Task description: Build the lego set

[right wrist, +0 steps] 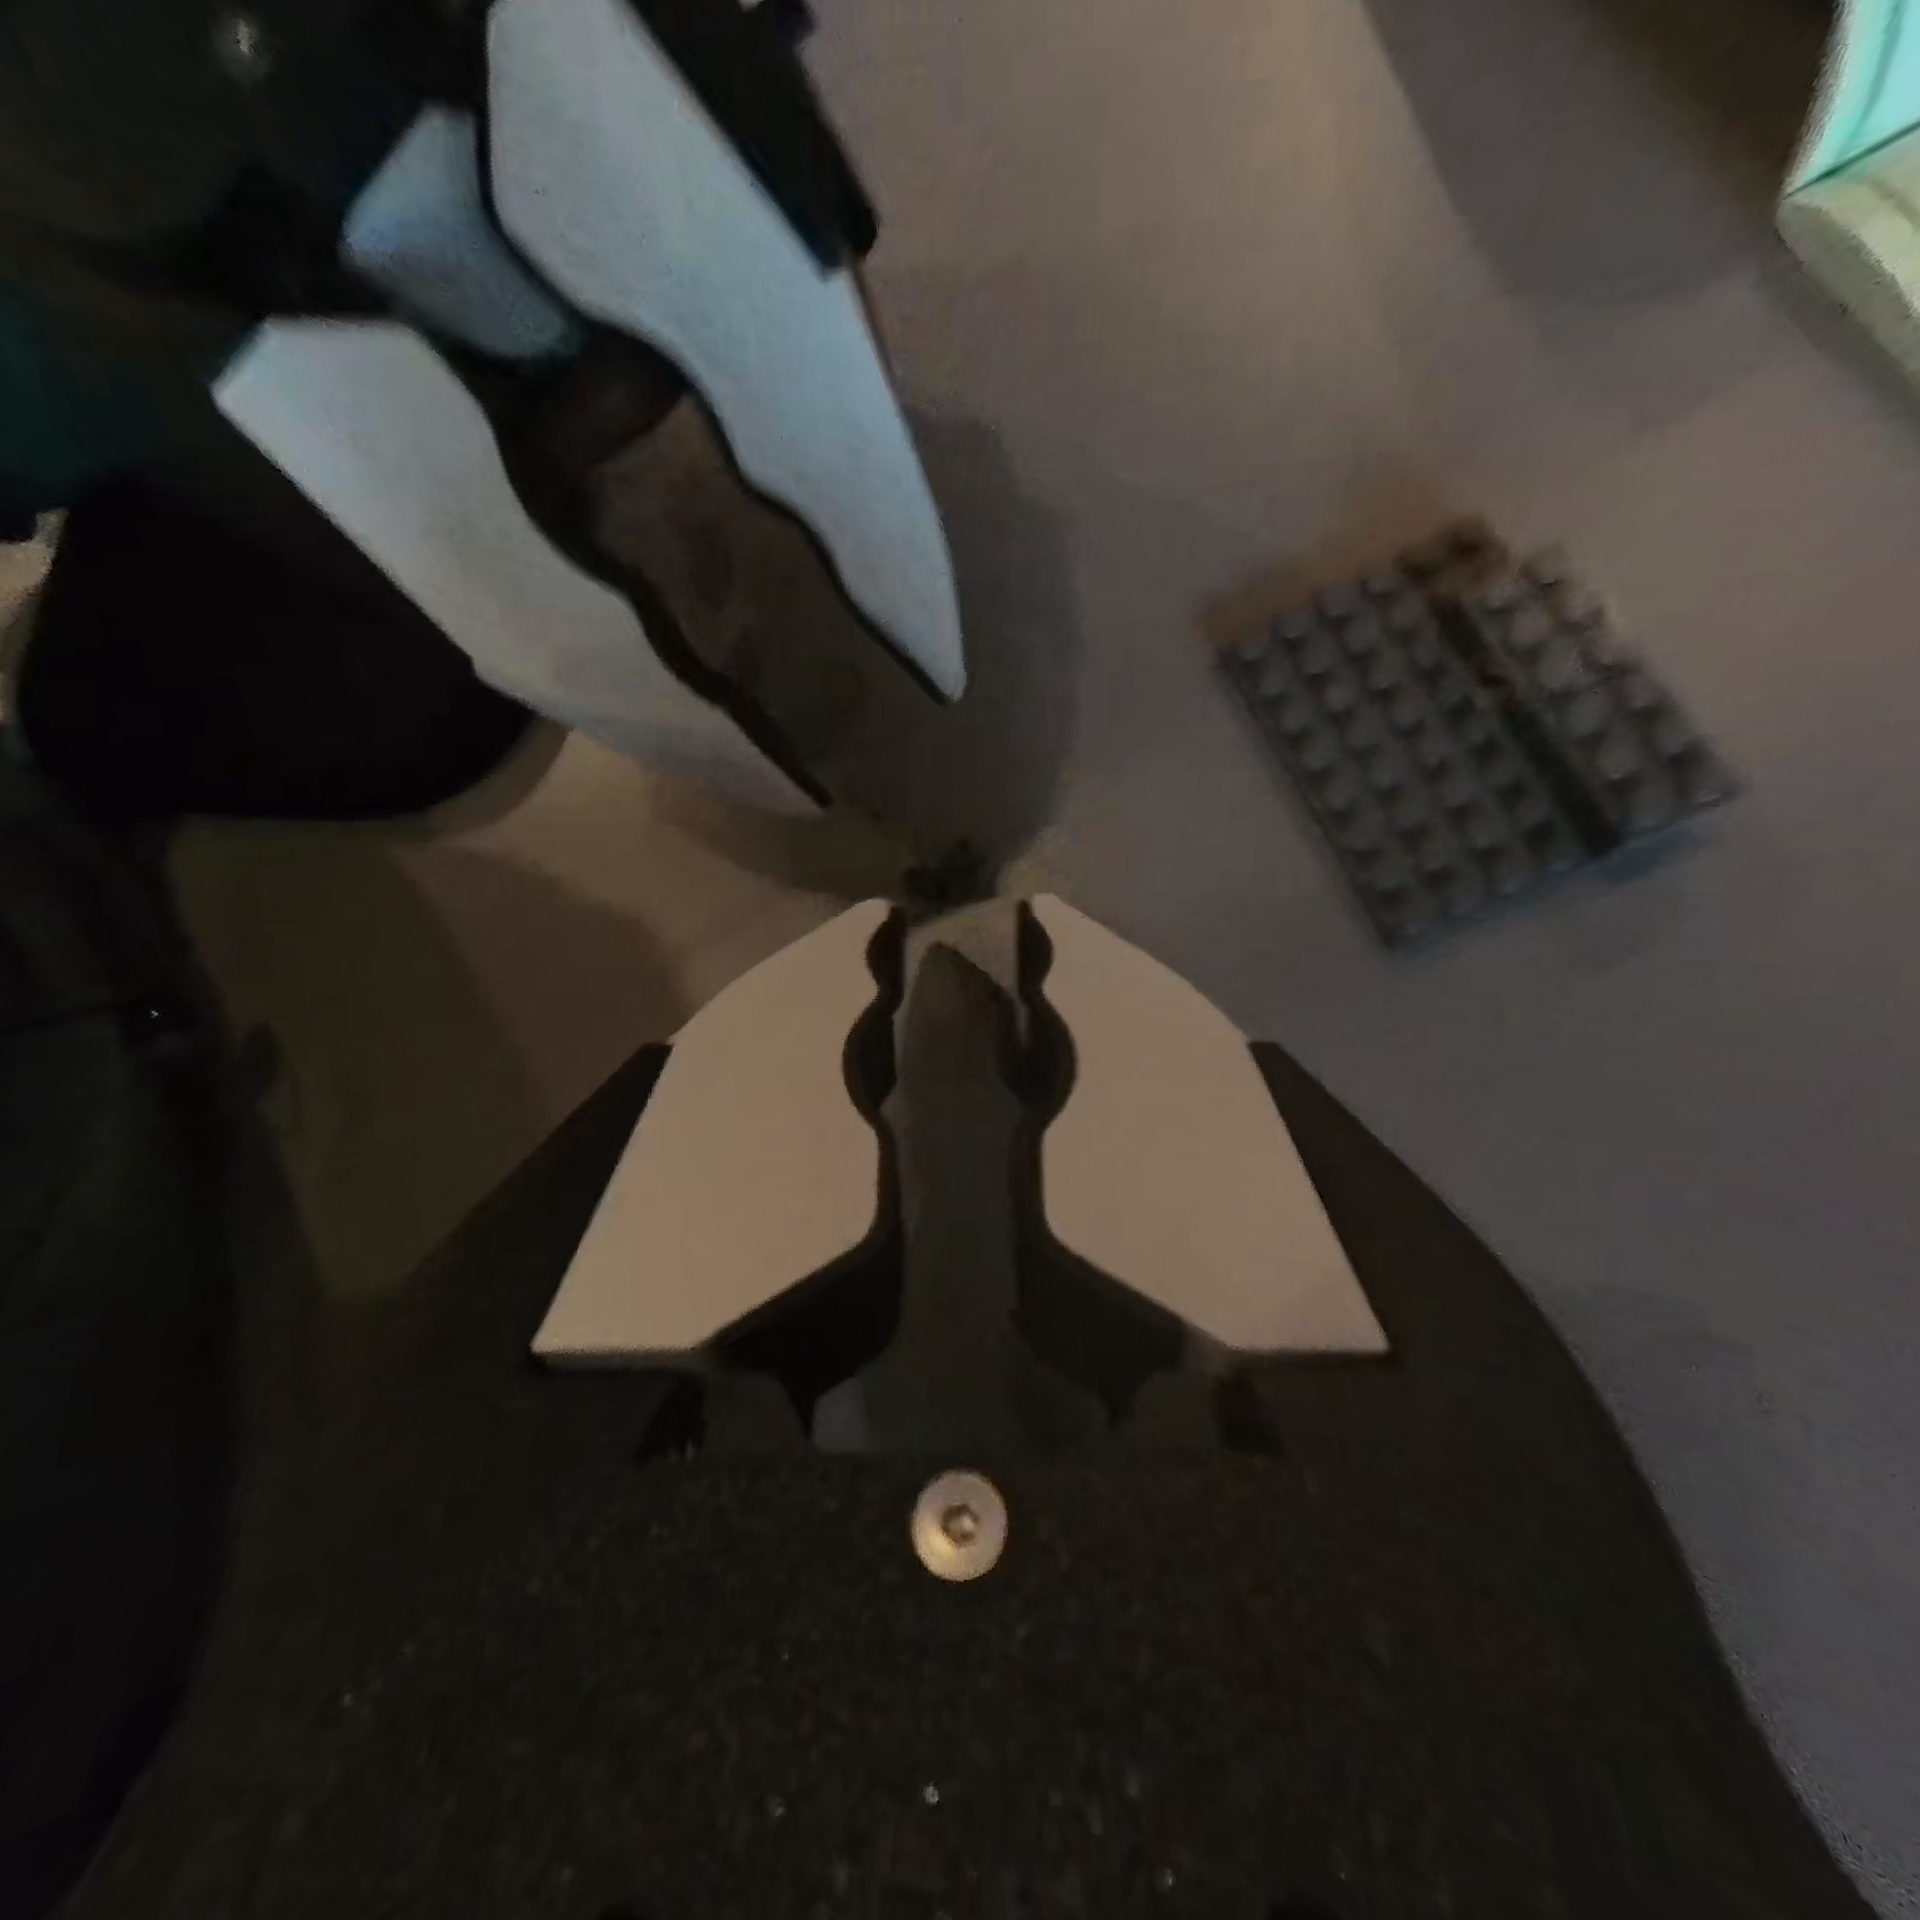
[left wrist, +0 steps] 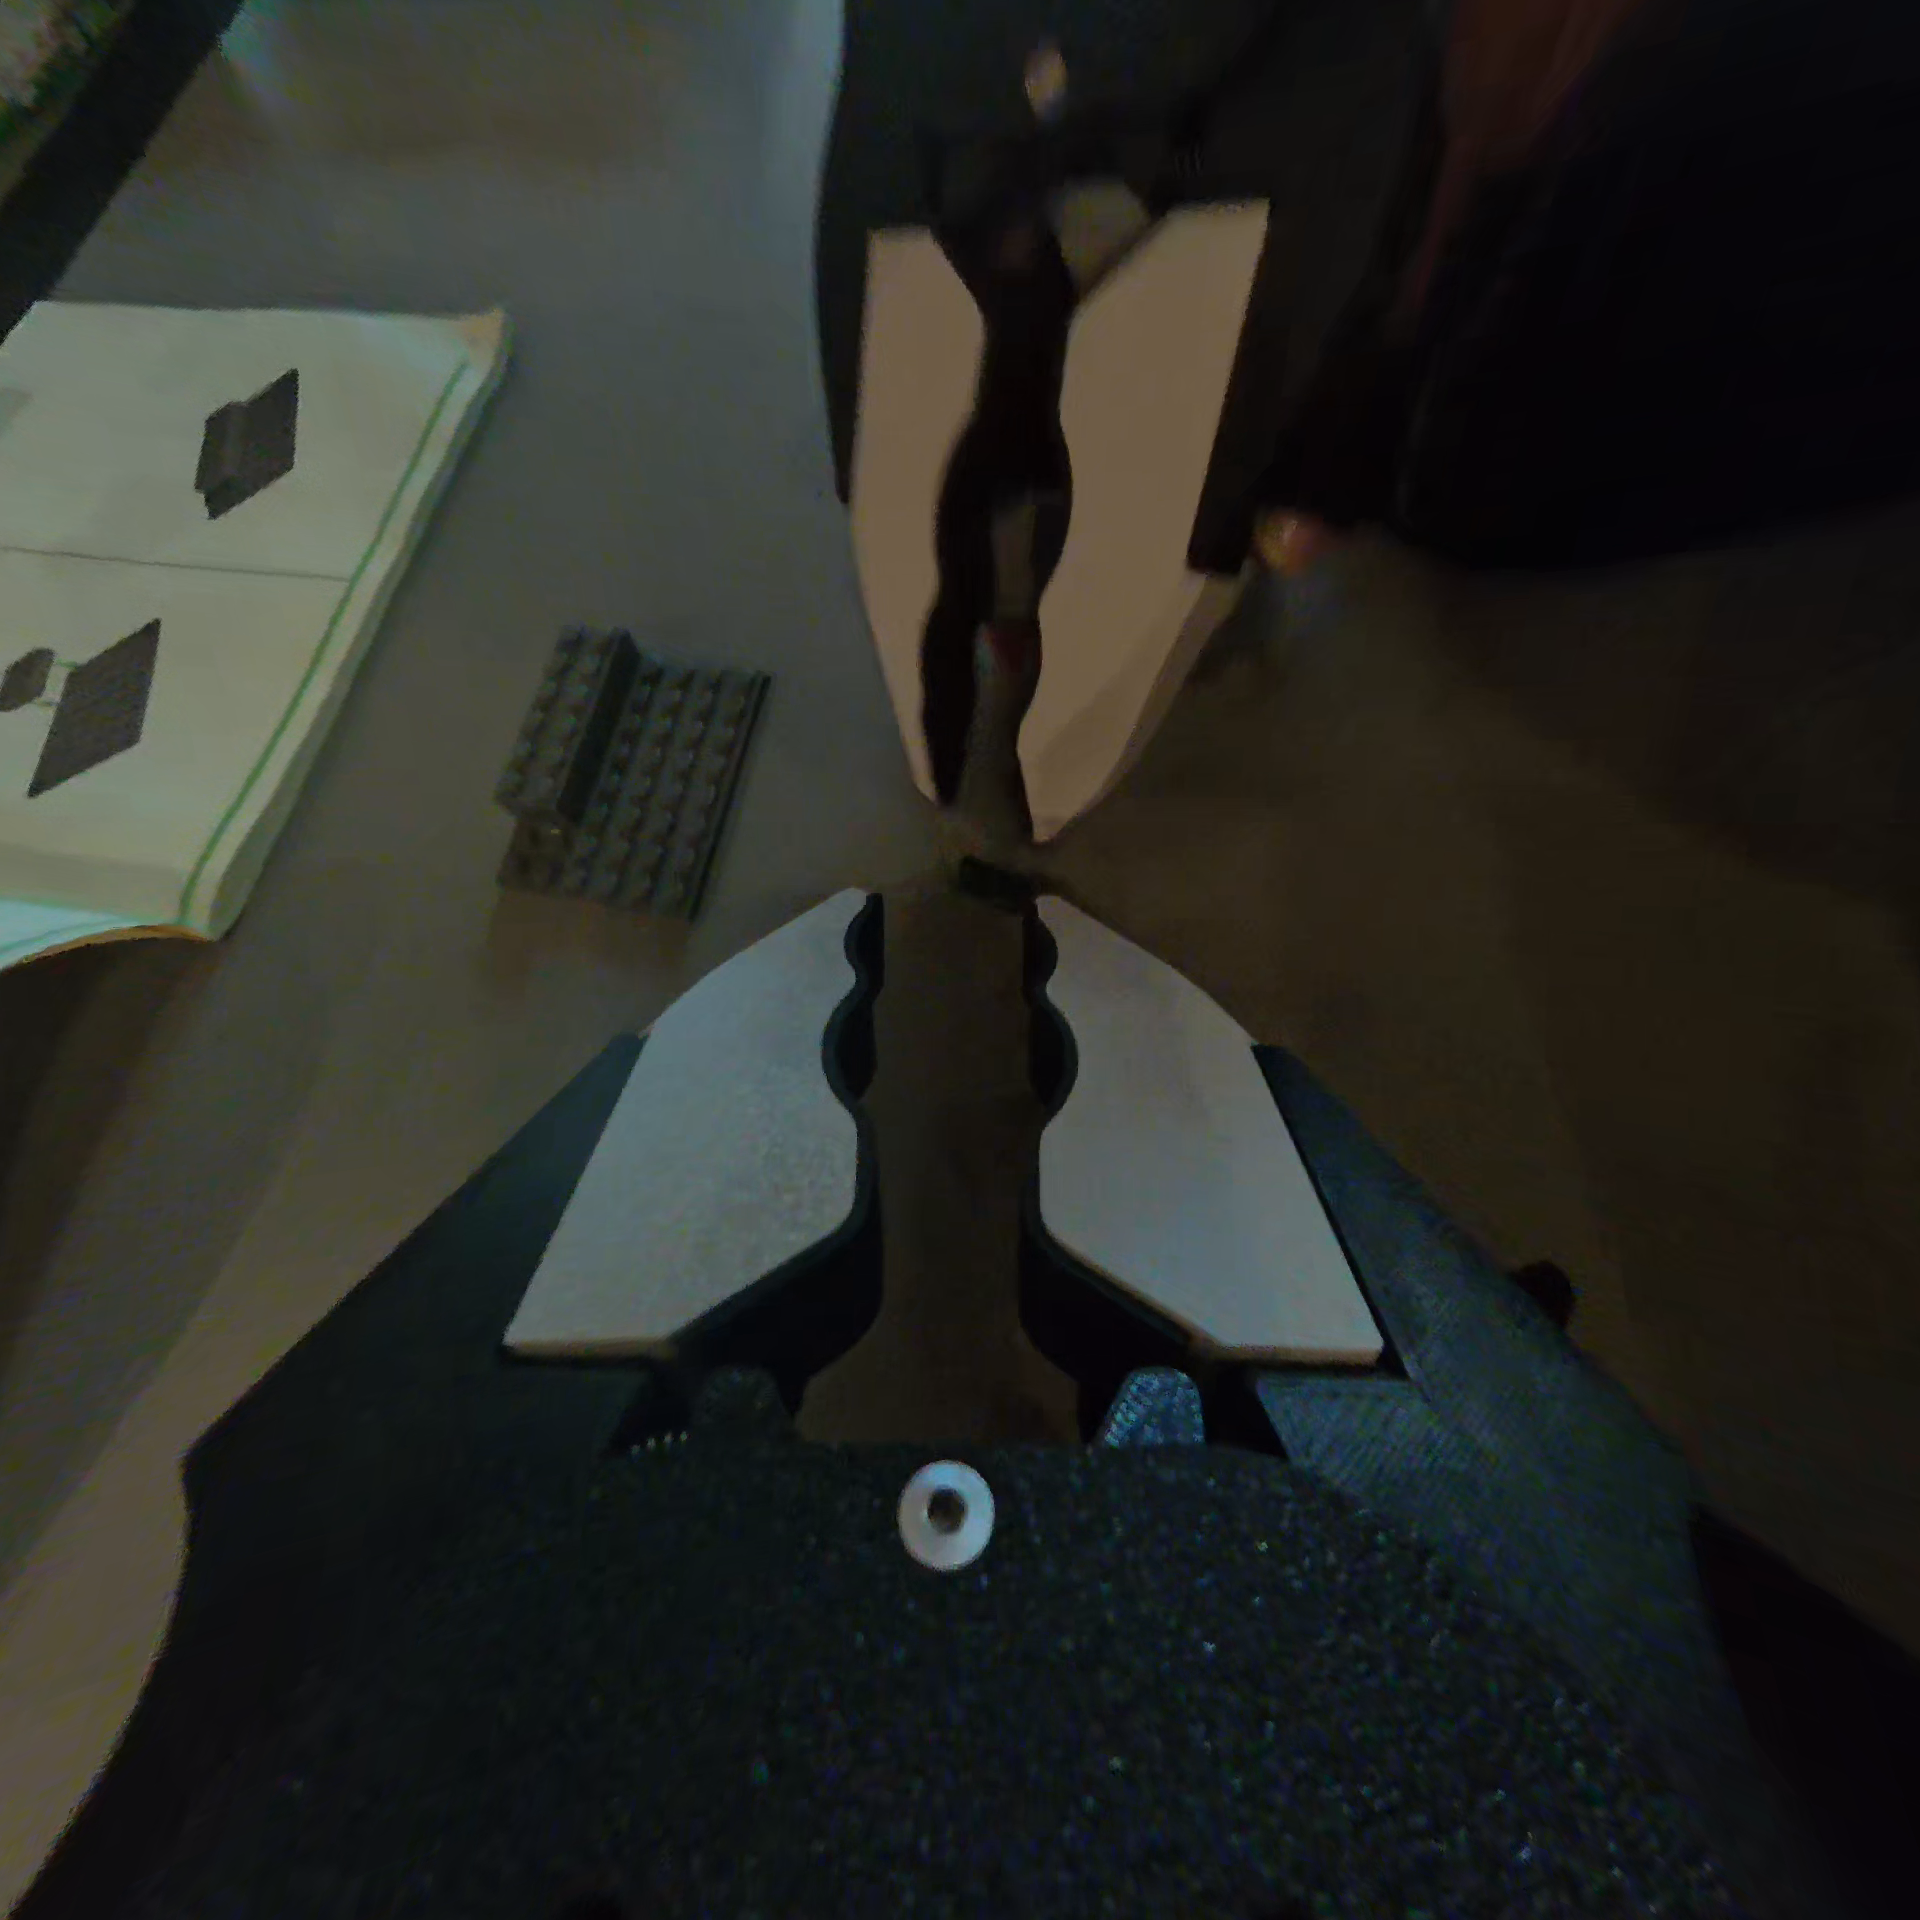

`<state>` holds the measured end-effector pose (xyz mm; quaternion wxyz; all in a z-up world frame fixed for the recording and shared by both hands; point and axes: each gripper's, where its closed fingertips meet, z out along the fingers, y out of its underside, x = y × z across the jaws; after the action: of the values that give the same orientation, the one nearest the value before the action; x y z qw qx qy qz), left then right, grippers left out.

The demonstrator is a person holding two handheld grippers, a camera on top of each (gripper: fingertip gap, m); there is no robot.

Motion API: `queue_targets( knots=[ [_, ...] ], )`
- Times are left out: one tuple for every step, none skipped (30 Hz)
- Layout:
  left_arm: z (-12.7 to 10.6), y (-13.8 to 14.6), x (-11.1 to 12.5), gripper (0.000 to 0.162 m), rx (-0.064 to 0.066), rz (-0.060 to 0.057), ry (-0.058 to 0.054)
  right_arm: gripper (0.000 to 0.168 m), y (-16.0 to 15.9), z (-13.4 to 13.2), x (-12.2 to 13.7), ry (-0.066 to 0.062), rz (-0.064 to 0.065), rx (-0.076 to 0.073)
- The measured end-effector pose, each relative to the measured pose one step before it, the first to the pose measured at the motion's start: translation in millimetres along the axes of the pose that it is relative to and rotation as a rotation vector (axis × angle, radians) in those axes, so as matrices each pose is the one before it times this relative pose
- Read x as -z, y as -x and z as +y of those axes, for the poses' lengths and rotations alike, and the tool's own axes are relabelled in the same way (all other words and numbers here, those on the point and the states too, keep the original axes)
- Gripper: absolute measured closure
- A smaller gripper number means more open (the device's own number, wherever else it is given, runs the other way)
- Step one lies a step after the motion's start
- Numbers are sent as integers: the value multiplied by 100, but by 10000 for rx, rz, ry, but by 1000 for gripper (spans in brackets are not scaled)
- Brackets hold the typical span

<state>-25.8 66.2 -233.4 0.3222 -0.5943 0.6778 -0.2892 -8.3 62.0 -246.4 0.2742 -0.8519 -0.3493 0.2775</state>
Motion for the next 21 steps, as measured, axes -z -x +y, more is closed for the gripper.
queue_targets(
  knots=[
    [140,-11,-110,137,-7,-26,40,143,-363,-10,54,121,222,88],
    [72,-65,-63,137,45,40,-12,141,-458,41,75,141,301,174],
    [55,-10,-42,138,52,19,-10,140,-390,43,133,83,259,217],
    [64,69,-16,138,21,-23,9,141,-252,8,207,16,172,198],
    [63,33,16,138,-33,-11,16,142,-109,-27,275,-52,108,189],
    [61,39,55,138,-61,-24,10,144,7,-59,297,-108,84,222],
    [115,88,64,138,-80,-46,40,144,92,-17,289,-115,98,255],
    [202,111,81,138,-98,-38,102,144,142,42,229,-88,116,243],
    [250,29,69,138,-90,34,125,144,201,70,185,-76,98,192],
    [326,-203,46,138,-60,197,189,144,252,62,122,-98,86,136],
    [308,-261,12,138,-24,217,193,144,258,52,81,-113,65,92],
    [209,-148,-33,139,-34,107,129,144,257,61,51,-100,40,52],
    [150,-135,-55,139,-63,56,106,144,202,75,22,-85,37,27],
    [92,-85,-110,139,-66,8,80,144,125,71,-10,-78,41,9],
    [77,40,-176,139,-20,-62,84,144,74,77,-19,-69,26,-16],
    [92,54,-193,139,7,-48,106,144,43,56,-43,-63,9,-39],
    [-38,22,-112,139,13,-2,29,144,9,36,-32,-66,10,-44],
    [-85,74,-71,139,35,-21,14,144,8,2,-27,-60,2,-34],
    [-3,65,-75,139,43,2,58,144,26,-11,5,-43,-8,-12],
    [11,-23,-35,141,67,62,62,144,6,-30,38,-37,10,15],
    [33,-22,-18,145,84,59,74,144,-7,-73,50,-55,18,30]
  ],
)
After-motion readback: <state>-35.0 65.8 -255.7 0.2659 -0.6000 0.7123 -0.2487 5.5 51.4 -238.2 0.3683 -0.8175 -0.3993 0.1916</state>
